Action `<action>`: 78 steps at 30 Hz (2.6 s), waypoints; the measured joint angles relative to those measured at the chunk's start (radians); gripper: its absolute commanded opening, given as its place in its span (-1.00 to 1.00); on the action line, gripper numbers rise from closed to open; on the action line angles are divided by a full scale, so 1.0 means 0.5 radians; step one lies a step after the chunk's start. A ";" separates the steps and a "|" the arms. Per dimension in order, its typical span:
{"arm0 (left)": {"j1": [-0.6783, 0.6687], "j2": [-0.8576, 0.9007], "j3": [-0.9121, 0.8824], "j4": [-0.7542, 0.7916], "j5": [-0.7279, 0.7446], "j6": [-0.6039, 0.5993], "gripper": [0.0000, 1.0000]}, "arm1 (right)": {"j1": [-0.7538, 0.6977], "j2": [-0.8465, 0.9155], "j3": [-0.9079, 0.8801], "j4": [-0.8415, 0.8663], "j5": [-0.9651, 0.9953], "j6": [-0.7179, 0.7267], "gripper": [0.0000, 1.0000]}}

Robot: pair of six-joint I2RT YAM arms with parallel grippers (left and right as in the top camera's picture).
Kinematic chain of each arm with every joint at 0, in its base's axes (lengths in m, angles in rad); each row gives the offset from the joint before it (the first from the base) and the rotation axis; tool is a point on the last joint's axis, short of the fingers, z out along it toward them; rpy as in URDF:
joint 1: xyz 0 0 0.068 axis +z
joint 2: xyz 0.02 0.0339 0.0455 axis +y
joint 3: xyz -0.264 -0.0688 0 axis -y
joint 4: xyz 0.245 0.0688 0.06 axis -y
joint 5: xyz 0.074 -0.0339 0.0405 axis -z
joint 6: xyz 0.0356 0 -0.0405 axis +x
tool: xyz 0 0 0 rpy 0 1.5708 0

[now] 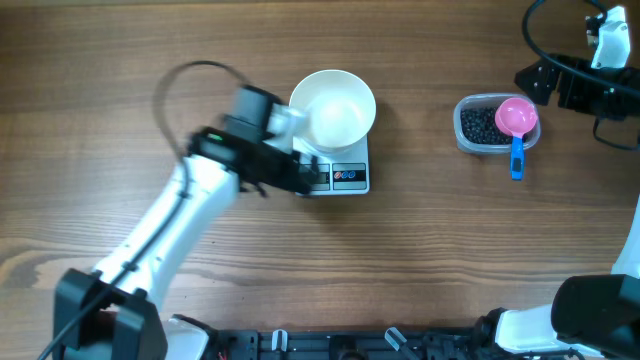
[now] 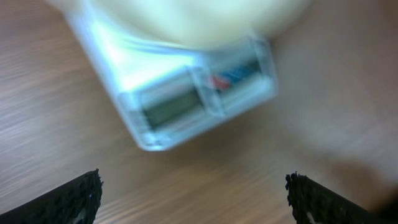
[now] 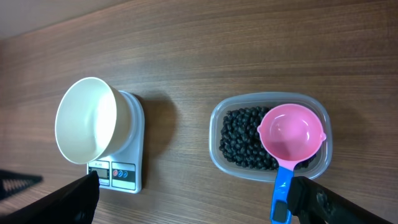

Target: Scoop item into bowl and weigh 150g on scale

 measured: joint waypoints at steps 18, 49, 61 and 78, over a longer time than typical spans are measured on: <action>-0.732 0.289 0.000 0.317 -0.333 0.246 1.00 | 0.000 0.000 0.000 0.001 0.000 0.000 0.99; -0.755 0.672 0.000 0.537 -0.594 0.395 1.00 | 0.000 0.000 0.000 0.001 0.000 0.000 1.00; -0.757 0.716 0.022 0.559 -0.640 0.410 1.00 | 0.000 0.000 0.000 0.001 0.000 0.000 1.00; -0.766 0.745 0.037 0.616 -0.703 0.359 1.00 | 0.000 0.000 0.000 0.002 0.000 0.000 0.99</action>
